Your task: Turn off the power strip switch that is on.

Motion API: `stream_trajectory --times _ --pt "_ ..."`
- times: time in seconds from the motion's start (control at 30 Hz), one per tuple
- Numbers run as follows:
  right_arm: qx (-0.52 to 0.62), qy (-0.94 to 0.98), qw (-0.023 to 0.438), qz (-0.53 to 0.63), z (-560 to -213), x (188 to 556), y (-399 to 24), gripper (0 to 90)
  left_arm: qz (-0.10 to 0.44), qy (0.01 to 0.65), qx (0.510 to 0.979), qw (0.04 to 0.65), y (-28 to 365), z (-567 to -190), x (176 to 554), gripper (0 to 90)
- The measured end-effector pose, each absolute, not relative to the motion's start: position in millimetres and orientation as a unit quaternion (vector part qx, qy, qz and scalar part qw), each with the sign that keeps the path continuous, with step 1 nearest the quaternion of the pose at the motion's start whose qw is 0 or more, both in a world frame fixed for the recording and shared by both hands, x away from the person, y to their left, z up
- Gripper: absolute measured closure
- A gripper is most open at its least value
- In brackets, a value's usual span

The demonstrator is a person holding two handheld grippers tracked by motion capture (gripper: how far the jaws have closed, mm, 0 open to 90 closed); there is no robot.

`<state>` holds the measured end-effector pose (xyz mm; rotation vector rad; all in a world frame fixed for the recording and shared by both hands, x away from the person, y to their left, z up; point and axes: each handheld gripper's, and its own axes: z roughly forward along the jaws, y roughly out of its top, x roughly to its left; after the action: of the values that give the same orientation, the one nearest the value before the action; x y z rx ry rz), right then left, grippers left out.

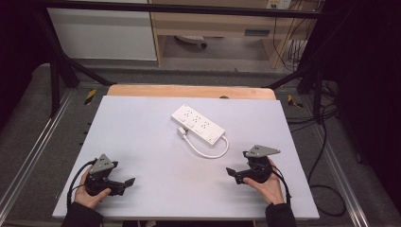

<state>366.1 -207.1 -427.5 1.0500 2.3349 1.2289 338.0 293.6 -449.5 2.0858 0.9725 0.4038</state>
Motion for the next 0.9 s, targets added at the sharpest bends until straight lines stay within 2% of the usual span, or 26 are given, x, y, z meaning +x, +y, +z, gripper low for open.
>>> stream_trajectory --times 0.9 --pt "0.385 0.805 0.167 0.418 -425 379 -195 11.7 0.159 0.384 0.821 0.391 294 -450 338 4.0"
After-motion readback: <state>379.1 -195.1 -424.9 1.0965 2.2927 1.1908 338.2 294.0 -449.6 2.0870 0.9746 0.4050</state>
